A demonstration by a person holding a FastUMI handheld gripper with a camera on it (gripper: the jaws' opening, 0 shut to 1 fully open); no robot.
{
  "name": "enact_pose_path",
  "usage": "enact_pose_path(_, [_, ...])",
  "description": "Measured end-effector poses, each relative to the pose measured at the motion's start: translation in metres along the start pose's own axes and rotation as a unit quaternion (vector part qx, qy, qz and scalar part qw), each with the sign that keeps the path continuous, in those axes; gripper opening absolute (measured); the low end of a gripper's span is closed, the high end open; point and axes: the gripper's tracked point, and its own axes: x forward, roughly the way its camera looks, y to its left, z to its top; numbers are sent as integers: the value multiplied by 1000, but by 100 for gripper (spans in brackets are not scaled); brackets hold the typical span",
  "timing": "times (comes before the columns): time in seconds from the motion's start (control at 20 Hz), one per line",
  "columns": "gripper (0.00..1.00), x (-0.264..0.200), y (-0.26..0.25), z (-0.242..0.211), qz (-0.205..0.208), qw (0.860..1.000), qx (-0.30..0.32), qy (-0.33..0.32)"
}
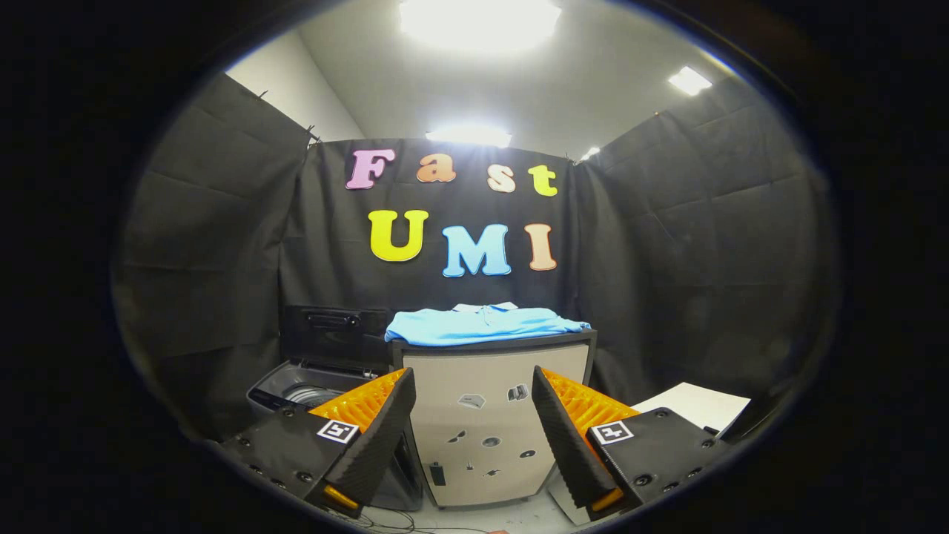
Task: Put the clothes into the washing machine and then close the washing machine lid.
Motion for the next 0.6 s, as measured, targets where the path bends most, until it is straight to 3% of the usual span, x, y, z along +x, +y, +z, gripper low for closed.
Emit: enact_pose_path(0.6, [98, 4, 10, 18, 5, 1000, -11, 1])
